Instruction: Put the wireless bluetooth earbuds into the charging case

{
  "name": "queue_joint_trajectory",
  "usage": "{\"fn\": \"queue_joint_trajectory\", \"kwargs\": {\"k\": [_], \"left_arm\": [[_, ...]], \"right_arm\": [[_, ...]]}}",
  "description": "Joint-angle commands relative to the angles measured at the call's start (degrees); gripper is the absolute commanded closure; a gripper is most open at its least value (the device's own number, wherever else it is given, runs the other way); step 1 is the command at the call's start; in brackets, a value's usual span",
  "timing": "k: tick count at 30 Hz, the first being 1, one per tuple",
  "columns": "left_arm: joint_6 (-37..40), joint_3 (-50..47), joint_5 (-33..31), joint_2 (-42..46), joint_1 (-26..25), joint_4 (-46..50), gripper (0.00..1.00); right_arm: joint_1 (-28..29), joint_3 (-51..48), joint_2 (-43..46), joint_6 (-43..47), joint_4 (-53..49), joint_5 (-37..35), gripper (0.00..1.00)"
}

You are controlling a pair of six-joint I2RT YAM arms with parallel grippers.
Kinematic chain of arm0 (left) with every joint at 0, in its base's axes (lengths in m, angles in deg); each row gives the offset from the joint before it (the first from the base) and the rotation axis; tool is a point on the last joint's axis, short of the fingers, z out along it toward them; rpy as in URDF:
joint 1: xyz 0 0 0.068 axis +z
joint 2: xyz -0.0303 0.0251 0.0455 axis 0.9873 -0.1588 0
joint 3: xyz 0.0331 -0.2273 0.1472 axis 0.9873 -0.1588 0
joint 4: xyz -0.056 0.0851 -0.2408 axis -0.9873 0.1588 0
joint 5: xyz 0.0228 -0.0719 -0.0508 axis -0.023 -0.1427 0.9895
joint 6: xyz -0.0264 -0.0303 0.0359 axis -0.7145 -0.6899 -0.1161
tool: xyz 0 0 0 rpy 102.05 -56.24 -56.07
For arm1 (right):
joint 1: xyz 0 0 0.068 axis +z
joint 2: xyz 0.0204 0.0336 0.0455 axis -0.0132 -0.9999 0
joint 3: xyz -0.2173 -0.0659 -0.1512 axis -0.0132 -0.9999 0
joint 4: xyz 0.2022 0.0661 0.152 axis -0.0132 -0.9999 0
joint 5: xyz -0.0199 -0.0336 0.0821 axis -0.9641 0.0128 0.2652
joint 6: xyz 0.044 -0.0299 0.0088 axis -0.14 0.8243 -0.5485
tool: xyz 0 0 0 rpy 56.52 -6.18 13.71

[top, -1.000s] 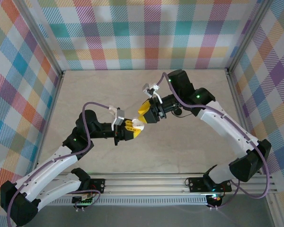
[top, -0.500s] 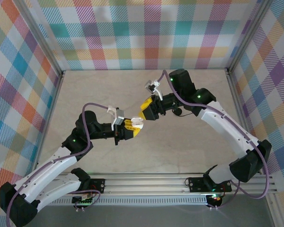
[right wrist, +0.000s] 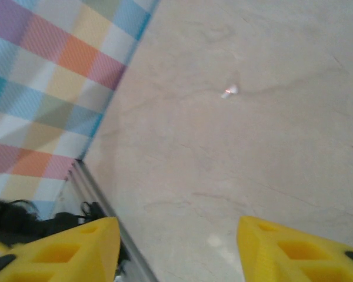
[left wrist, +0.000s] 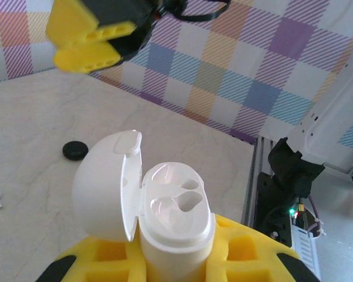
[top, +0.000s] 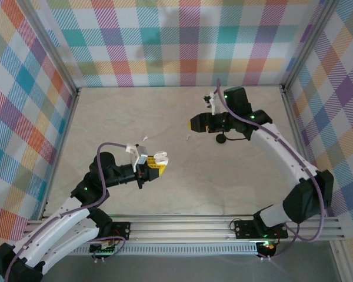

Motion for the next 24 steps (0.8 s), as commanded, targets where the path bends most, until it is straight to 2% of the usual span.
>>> {"fn": "queue_joint_trajectory", "kwargs": {"k": [1, 7, 10, 12, 16, 24], "left_arm": [[-0.16, -1.4, -2.94, 2.57, 0.44, 1.05, 1.0], [0.75, -2.16, -4.22, 4.76, 0.52, 2.67, 1.0], [1.55, -2.32, -4.57, 4.51, 0.52, 2.77, 1.0], [2.02, -2.43, -4.67, 4.09, 0.52, 2.76, 1.0], [2.76, -2.45, -4.69, 3.36, 0.6, 2.68, 1.0], [3.76, -2.94, -5.1, 2.83, 0.77, 2.68, 1.0]], "right_arm": [[0.1, 0.64, -6.0, -2.4, 0.68, -6.48, 0.52], [0.08, 5.4, -18.38, -2.12, -1.92, -15.1, 0.6], [0.08, 6.56, -23.49, -3.44, -1.85, -18.09, 0.56], [0.08, 6.75, -26.1, -4.52, -1.06, -19.75, 0.58], [0.08, 6.52, -29.5, -5.86, 2.18, -21.54, 0.67], [0.09, 8.69, -34.34, -6.43, 4.72, -22.8, 0.68]]}}
